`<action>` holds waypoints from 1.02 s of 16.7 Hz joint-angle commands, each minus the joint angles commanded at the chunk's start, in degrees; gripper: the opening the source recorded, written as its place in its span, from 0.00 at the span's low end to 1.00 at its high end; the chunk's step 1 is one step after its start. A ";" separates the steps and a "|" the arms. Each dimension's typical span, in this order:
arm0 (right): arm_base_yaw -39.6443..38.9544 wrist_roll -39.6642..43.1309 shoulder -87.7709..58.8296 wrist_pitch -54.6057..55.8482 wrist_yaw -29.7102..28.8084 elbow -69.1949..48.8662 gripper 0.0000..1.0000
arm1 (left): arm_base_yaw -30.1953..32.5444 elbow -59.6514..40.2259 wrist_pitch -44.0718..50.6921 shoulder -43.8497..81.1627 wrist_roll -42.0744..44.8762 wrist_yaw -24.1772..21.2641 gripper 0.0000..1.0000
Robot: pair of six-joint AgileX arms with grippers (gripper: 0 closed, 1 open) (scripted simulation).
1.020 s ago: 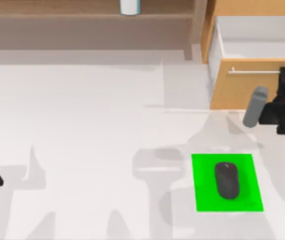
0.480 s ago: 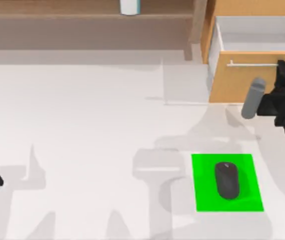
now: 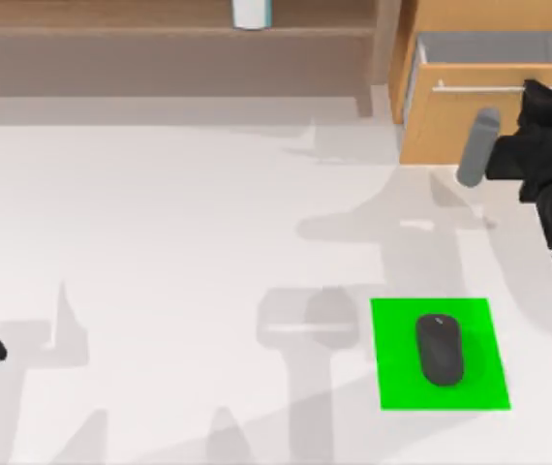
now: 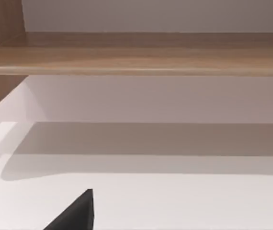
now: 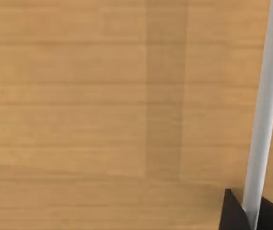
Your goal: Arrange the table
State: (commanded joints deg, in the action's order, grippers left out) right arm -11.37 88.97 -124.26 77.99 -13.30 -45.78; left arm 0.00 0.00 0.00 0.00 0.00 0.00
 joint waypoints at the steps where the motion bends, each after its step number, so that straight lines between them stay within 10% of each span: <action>1: 0.18 -0.02 -0.34 -0.58 0.15 -0.82 0.00 | 0.00 0.00 0.00 0.00 0.00 0.00 1.00; 17: 1.99 -0.08 -7.59 -10.04 1.95 -17.45 0.00 | 0.00 0.00 0.00 0.00 0.00 0.00 1.00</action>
State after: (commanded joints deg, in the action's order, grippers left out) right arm -9.38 88.89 -131.85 67.95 -11.35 -63.23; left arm 0.00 0.00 0.00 0.00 0.00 0.00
